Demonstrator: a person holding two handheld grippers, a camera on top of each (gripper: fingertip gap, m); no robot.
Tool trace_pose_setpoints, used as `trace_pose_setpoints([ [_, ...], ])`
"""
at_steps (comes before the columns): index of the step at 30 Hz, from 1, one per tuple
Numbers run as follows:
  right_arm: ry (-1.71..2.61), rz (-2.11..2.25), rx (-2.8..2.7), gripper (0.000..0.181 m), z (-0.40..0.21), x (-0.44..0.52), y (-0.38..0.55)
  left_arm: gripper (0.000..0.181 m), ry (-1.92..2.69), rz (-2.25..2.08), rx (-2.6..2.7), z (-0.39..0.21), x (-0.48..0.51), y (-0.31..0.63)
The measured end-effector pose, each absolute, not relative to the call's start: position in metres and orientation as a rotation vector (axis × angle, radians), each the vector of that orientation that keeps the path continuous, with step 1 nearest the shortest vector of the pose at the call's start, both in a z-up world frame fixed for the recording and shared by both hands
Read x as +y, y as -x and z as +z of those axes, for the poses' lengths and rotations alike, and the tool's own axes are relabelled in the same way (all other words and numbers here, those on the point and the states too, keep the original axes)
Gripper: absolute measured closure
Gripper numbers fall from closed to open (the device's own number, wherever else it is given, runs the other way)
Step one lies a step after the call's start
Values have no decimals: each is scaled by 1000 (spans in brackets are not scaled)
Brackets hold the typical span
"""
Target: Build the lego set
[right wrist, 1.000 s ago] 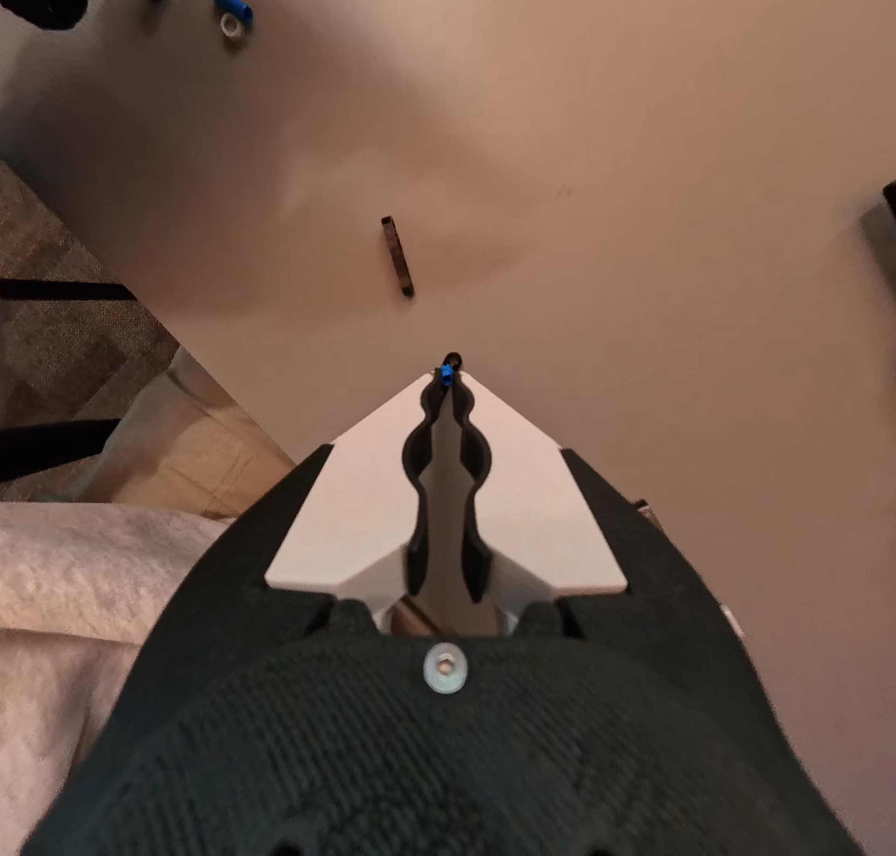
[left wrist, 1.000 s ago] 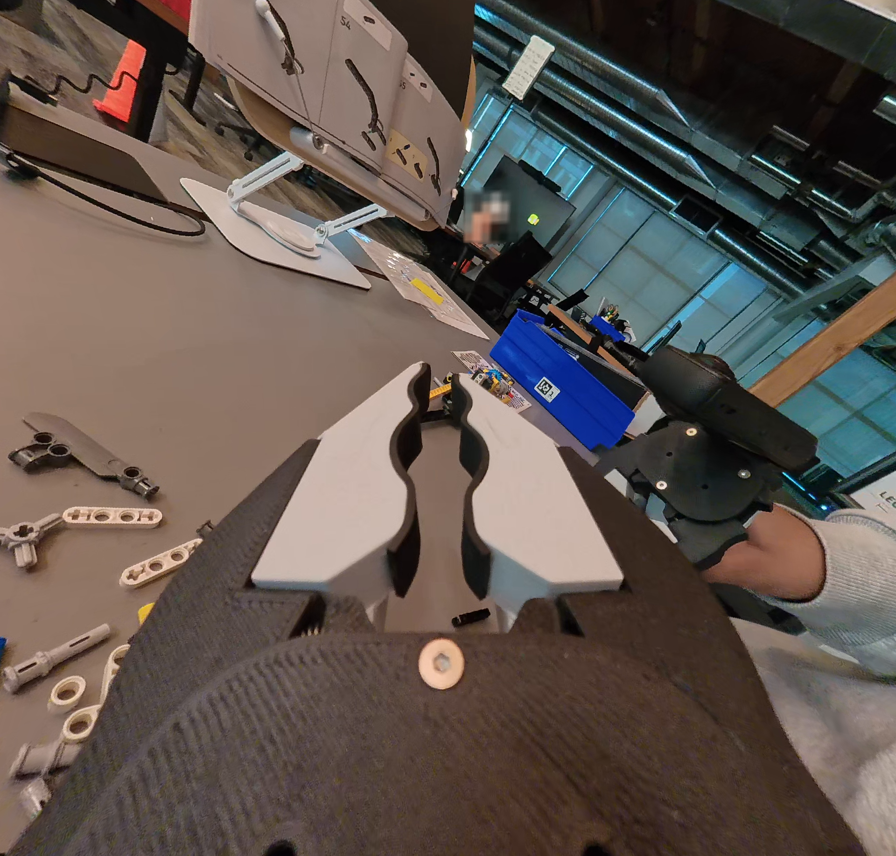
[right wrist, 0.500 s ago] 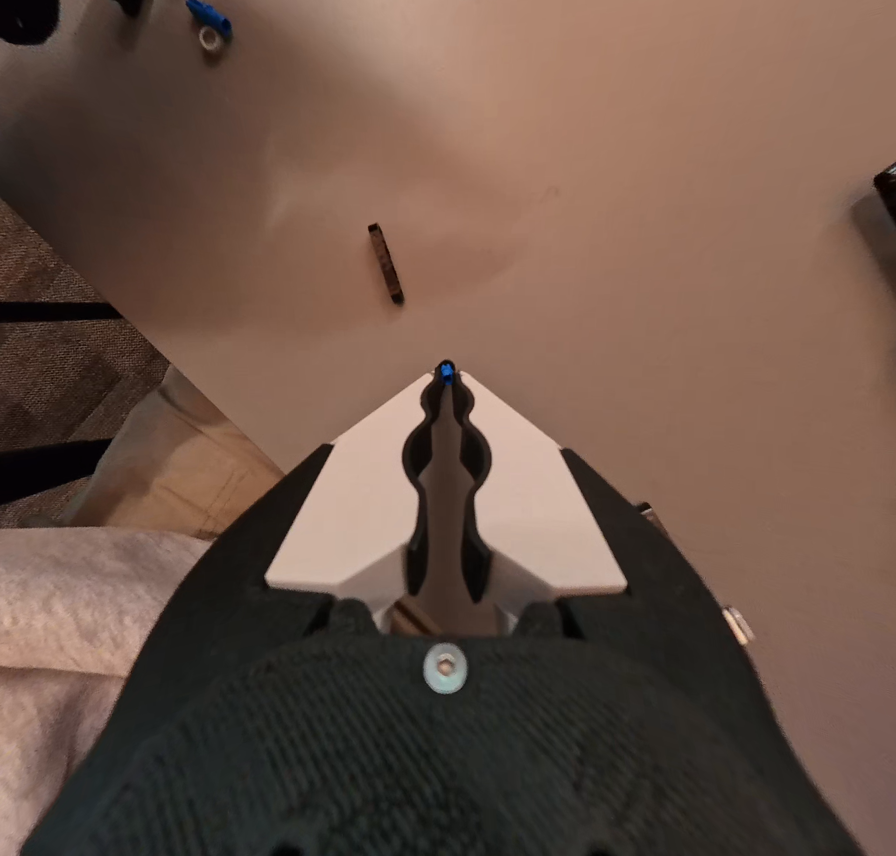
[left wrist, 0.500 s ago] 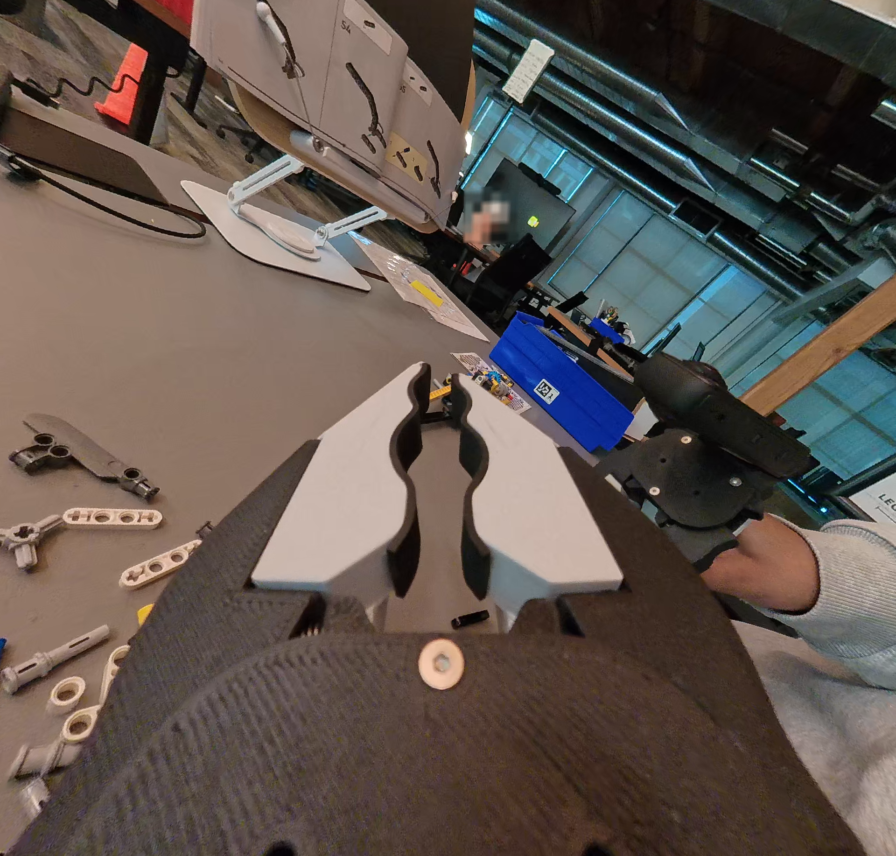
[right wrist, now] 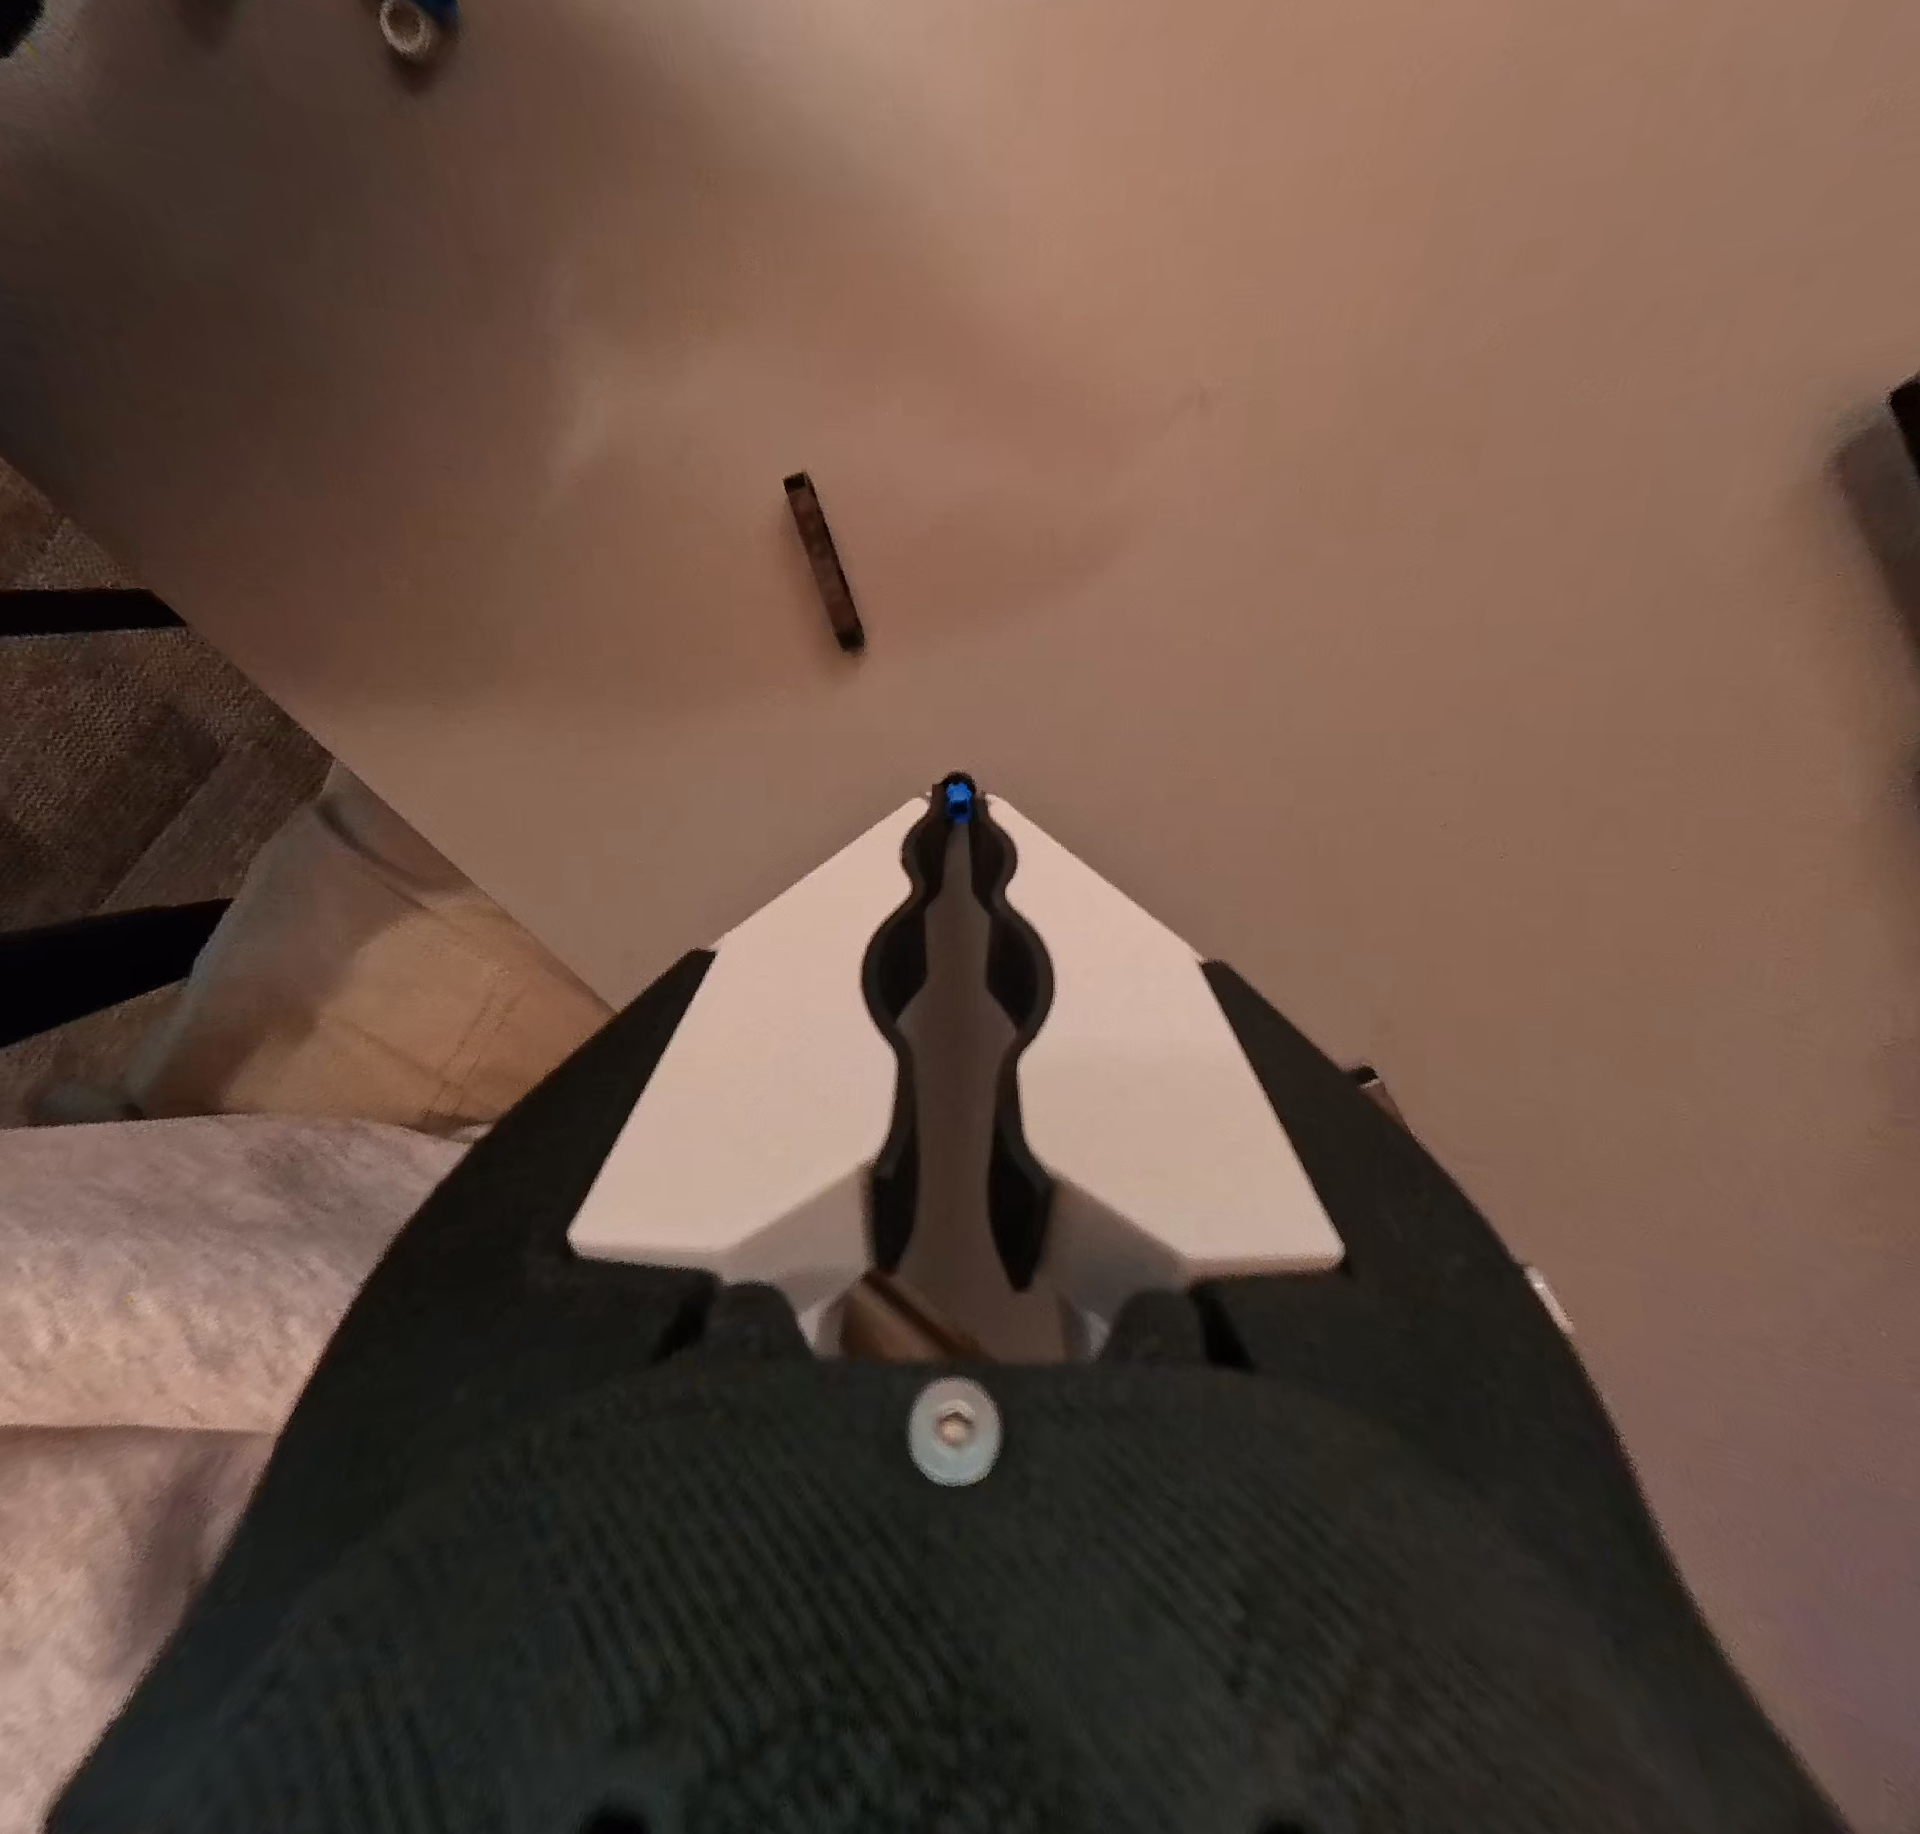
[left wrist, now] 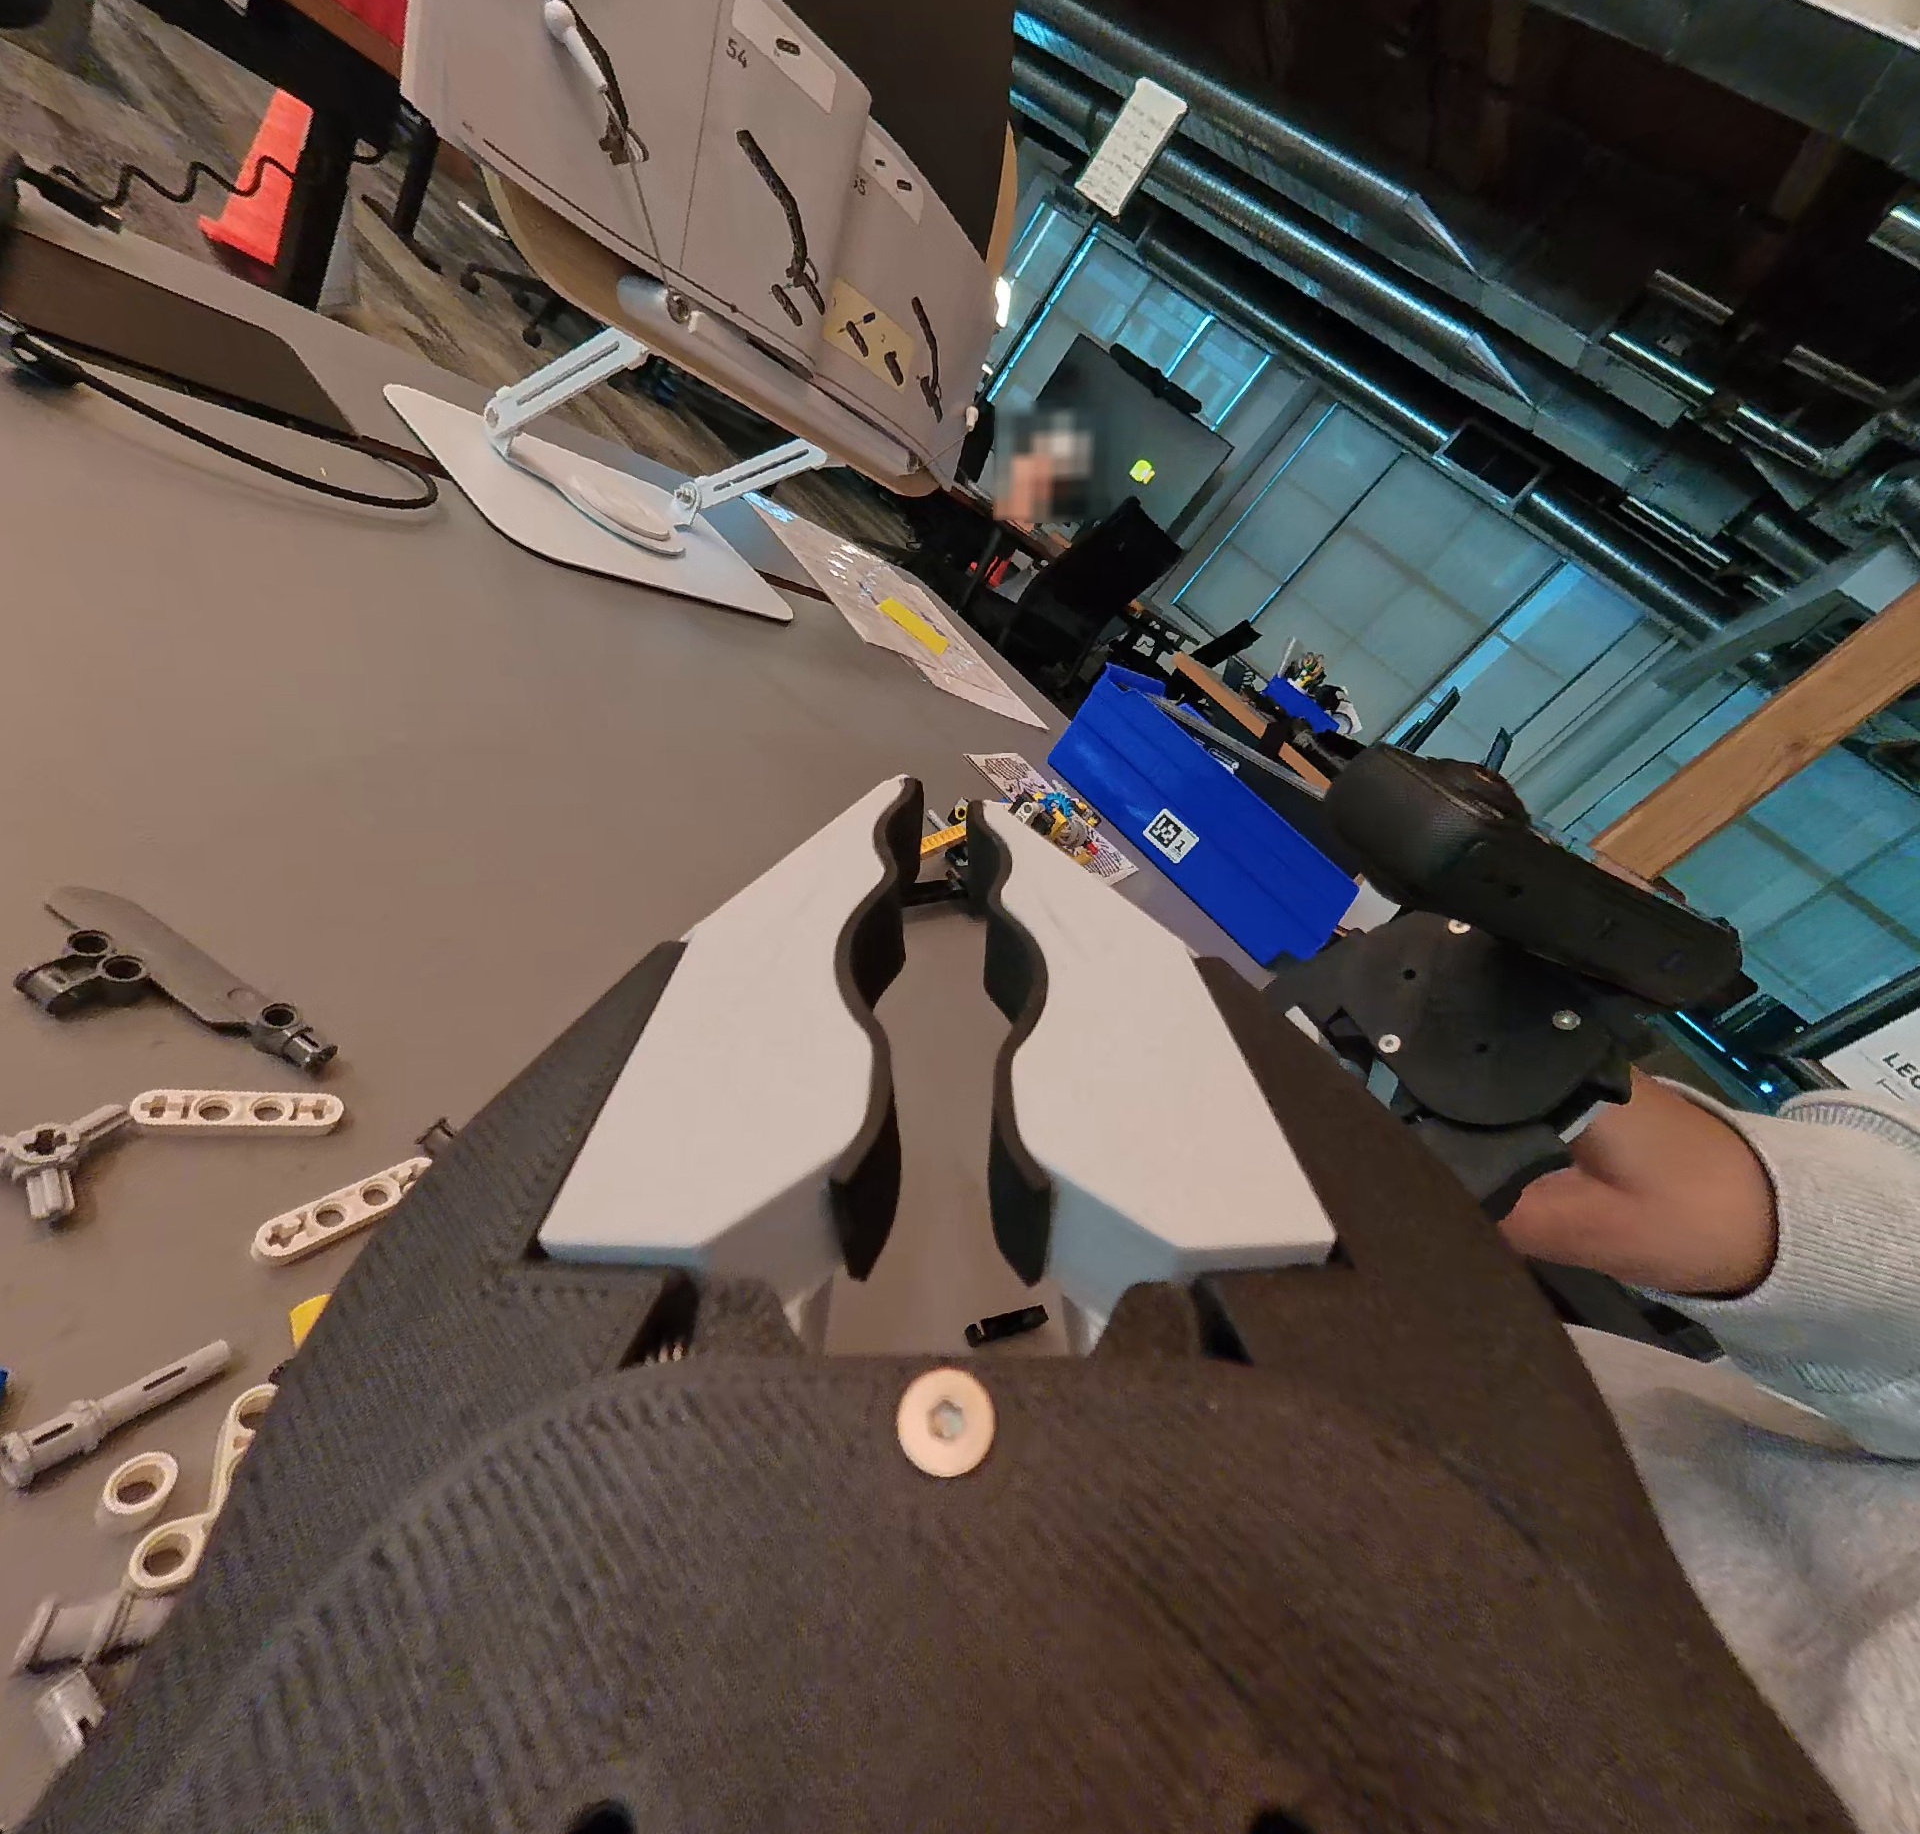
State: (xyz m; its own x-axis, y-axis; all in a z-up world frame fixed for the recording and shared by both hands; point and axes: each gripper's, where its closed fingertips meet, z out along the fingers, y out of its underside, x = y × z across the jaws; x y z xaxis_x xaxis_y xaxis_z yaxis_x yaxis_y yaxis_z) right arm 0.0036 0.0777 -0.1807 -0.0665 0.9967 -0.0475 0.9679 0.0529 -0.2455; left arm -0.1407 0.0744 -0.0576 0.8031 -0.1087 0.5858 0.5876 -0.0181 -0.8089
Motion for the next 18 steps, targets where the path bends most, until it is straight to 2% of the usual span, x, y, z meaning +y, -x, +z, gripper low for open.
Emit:
trace_pose_setpoints([
  [18, 1986, 215, -2277, 178, -183, 77, -6, 175, 1501, -579, -404, -58, 74, 140],
])
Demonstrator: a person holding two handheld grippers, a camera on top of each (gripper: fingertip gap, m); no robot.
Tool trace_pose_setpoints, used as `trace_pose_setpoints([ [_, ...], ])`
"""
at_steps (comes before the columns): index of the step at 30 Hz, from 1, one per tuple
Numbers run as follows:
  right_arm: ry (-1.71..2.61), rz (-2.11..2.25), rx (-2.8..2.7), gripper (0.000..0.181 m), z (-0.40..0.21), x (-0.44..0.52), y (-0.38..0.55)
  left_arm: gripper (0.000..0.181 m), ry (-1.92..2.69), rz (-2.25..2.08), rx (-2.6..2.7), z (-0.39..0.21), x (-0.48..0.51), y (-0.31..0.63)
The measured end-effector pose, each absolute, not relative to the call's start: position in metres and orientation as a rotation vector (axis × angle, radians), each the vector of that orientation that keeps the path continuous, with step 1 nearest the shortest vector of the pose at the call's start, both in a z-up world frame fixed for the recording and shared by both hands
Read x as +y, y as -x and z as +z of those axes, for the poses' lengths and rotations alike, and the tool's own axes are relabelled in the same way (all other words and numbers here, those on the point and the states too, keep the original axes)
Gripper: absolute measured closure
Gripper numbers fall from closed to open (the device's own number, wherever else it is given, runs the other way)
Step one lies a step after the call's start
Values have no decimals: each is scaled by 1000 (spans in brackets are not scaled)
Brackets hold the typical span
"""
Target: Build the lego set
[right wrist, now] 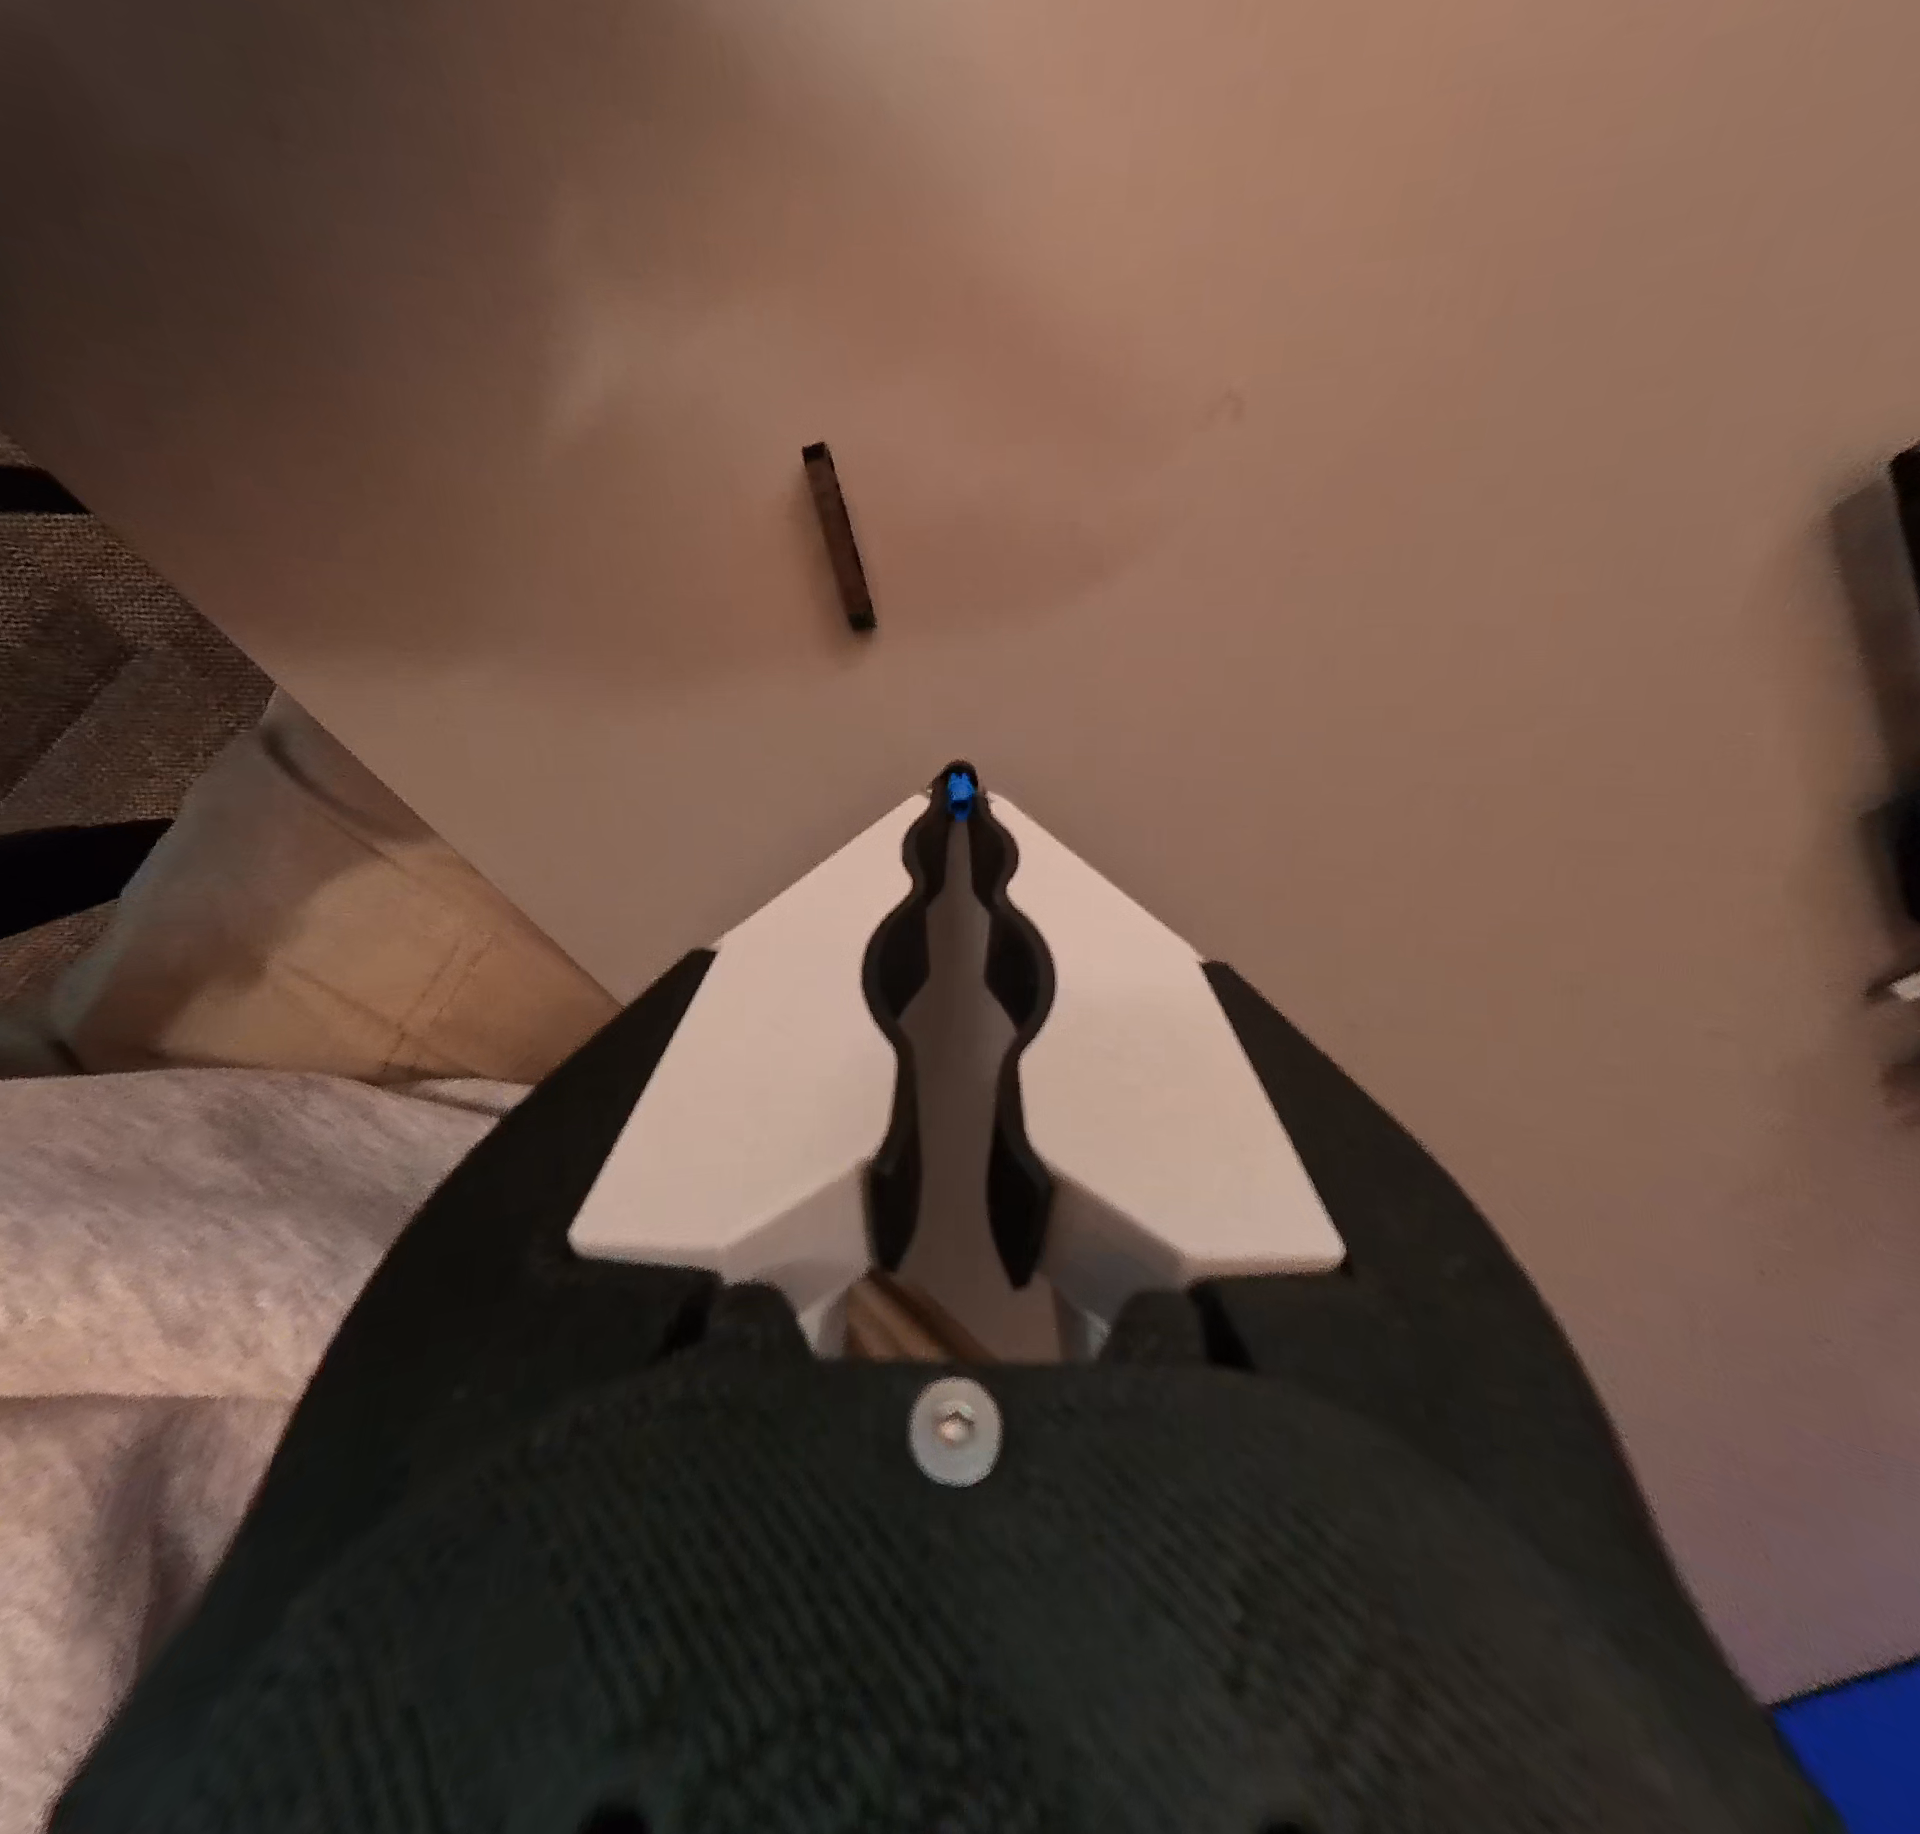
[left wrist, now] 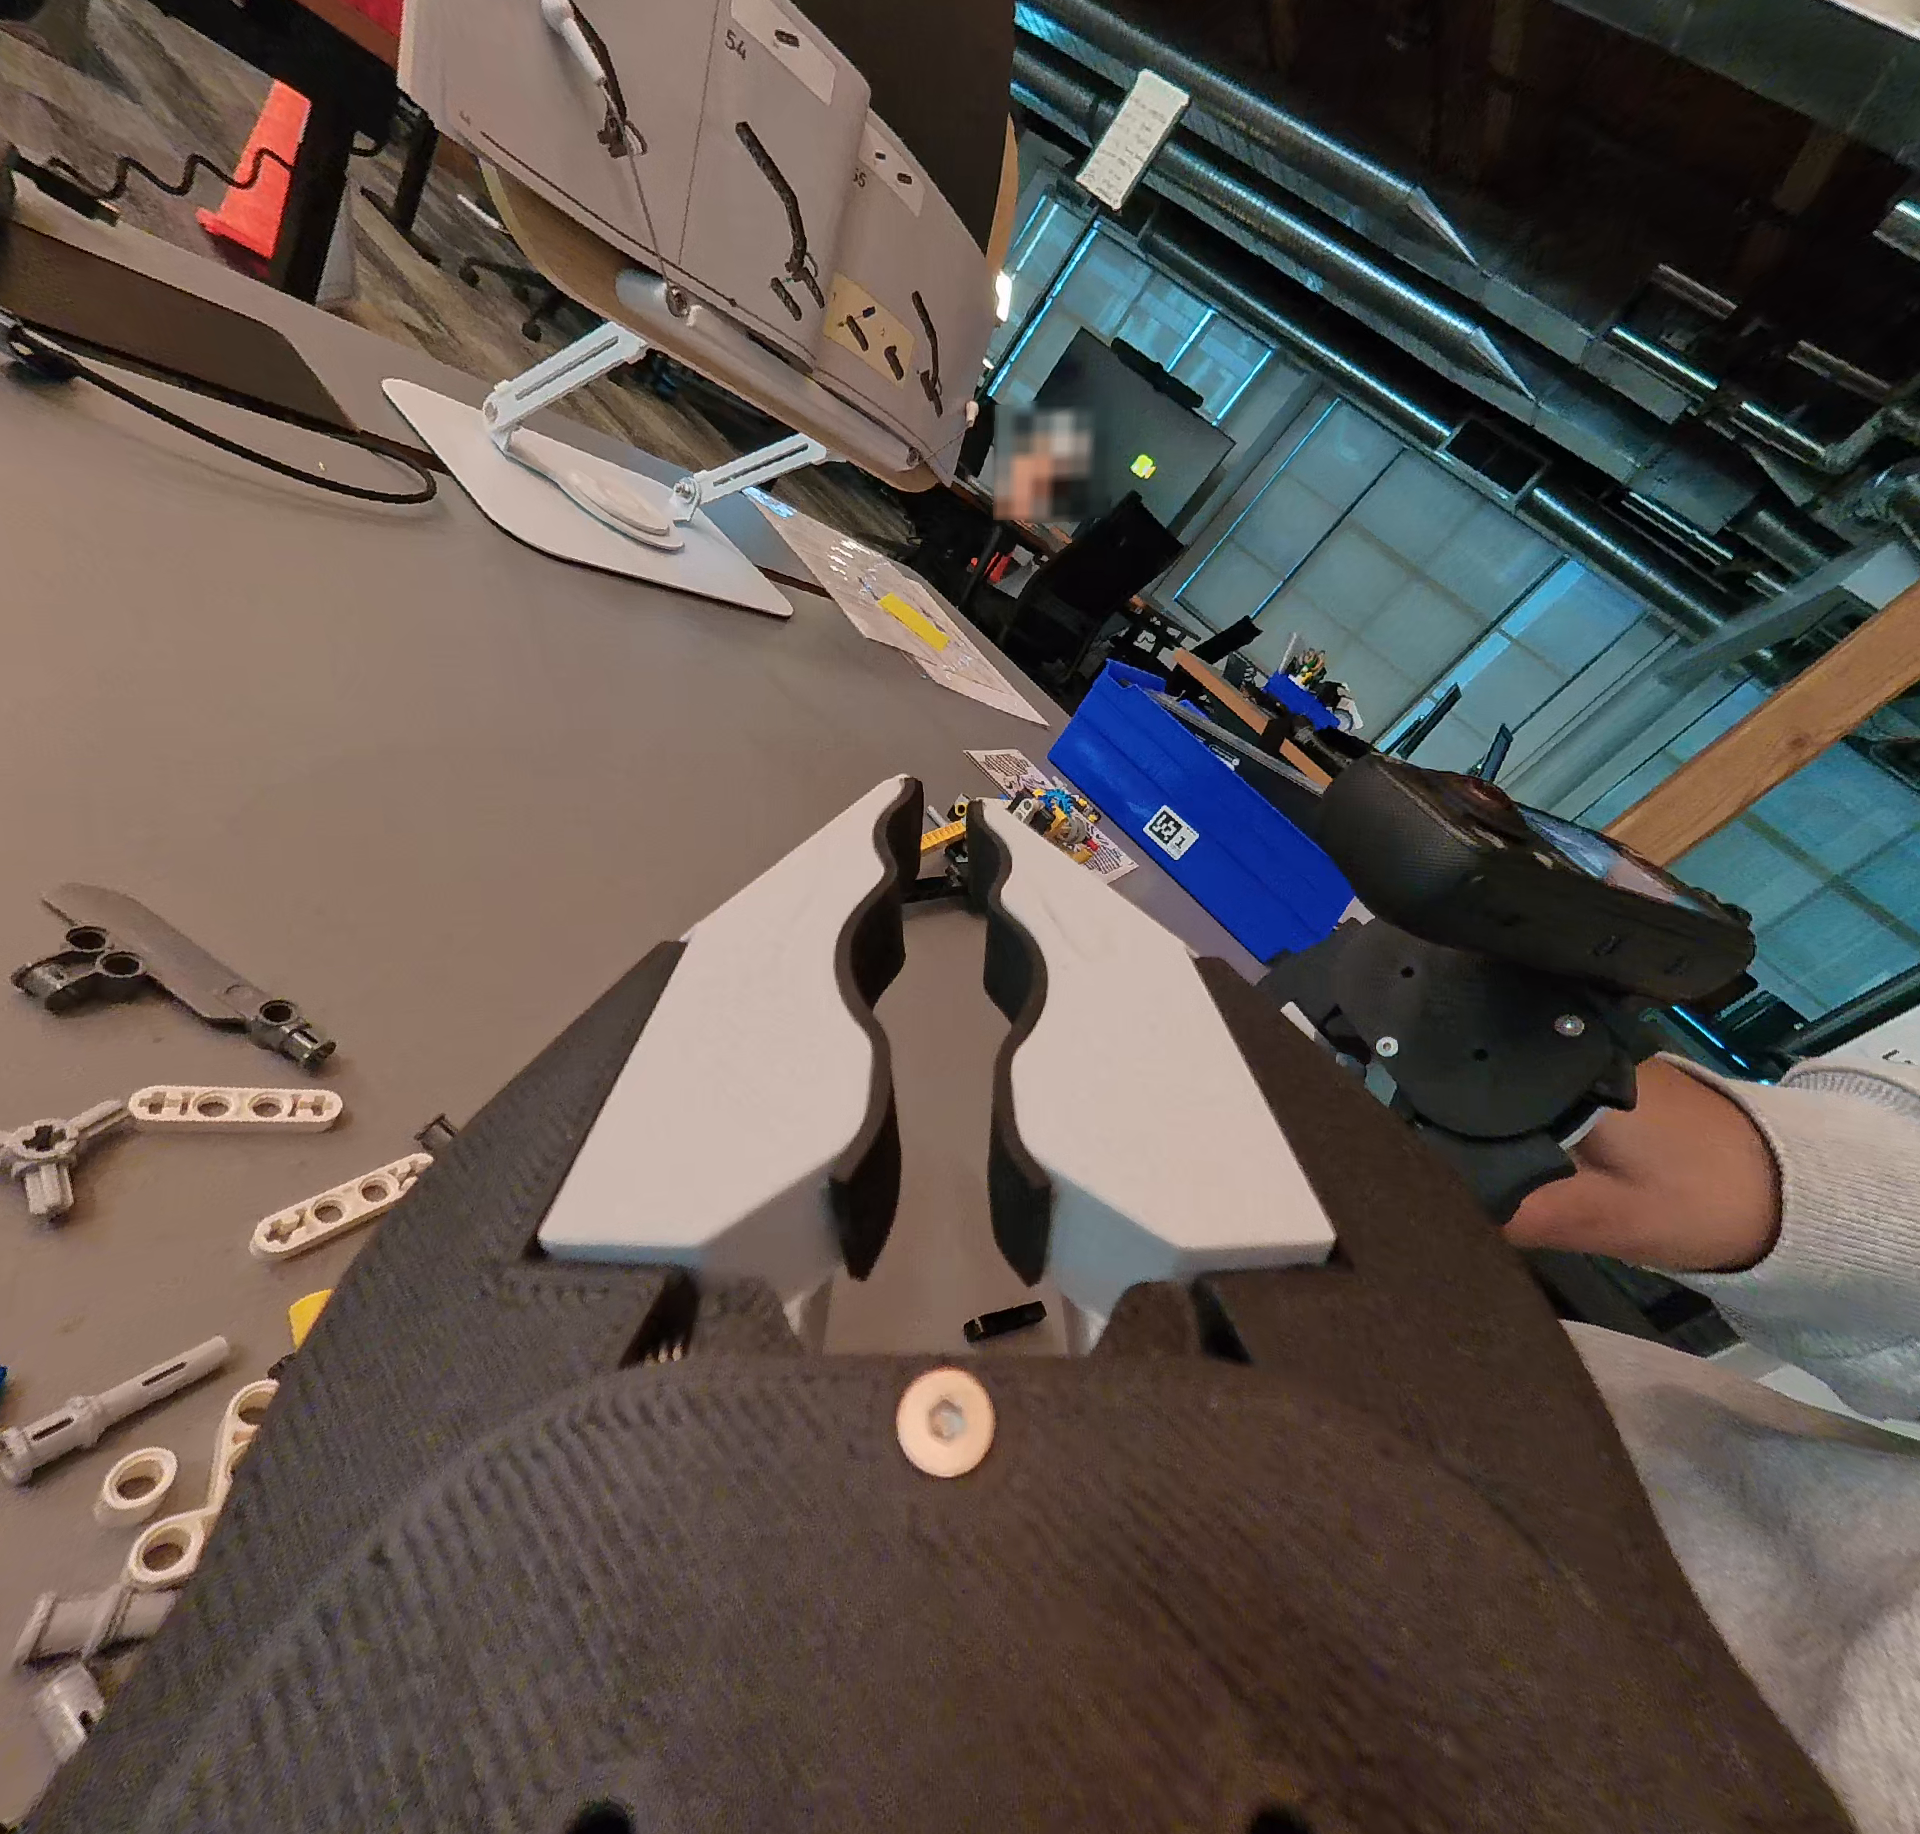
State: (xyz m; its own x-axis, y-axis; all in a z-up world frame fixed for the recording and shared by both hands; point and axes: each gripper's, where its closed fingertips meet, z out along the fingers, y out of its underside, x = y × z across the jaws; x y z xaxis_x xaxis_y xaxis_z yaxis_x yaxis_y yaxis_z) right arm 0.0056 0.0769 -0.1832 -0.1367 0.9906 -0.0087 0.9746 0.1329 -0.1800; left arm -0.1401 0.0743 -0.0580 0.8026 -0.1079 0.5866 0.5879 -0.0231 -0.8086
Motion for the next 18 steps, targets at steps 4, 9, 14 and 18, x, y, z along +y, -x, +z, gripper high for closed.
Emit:
trace_pose_setpoints([
  [4, 1993, 156, -2320, 179, -191, 78, -18, 175, 1498, -579, -405, -57, 74, 141],
  [9, 1997, 246, -2259, 178, -193, 79, -18, 177, 1505, -567, -398, -58, 74, 139],
  [14, 1958, 340, -2253, 179, -178, 79, -12, 175, 1524, -610, -397, -63, 78, 135],
  [18, 1728, 512, -2195, 179, -143, 81, 15, 171, 1524, -734, -359, -63, 84, 118],
])
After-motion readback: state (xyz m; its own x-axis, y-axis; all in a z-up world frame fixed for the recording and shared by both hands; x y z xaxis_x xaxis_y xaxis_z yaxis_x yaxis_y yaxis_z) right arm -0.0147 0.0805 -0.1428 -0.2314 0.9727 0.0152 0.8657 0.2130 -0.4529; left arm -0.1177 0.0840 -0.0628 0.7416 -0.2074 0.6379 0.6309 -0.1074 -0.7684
